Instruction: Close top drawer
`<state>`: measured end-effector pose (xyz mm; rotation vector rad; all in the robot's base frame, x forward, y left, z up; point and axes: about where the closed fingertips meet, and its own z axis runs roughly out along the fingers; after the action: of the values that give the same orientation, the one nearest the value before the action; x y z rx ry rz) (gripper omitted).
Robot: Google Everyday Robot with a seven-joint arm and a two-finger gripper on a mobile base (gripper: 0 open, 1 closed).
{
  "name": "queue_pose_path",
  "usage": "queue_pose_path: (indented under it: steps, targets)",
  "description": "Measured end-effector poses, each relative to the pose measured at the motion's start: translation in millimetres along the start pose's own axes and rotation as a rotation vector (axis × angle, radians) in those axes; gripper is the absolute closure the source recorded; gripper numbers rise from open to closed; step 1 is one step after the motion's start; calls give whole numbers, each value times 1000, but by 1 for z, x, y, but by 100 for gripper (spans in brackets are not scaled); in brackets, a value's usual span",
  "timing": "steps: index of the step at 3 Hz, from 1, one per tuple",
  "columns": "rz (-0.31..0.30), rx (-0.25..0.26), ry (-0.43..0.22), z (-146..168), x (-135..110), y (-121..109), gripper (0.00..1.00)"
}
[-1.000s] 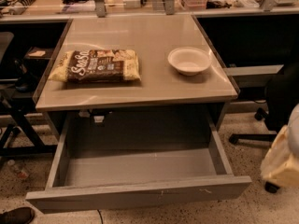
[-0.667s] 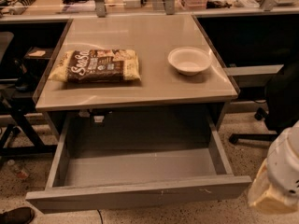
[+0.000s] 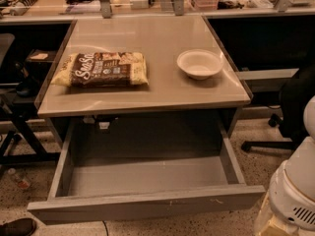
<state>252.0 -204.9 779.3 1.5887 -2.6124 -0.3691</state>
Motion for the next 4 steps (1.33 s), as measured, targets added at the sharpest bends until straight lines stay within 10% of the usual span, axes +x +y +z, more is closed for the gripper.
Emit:
queue_pose_path:
  steps: [4]
  targets:
    - [87, 16, -48, 74, -21, -40, 100]
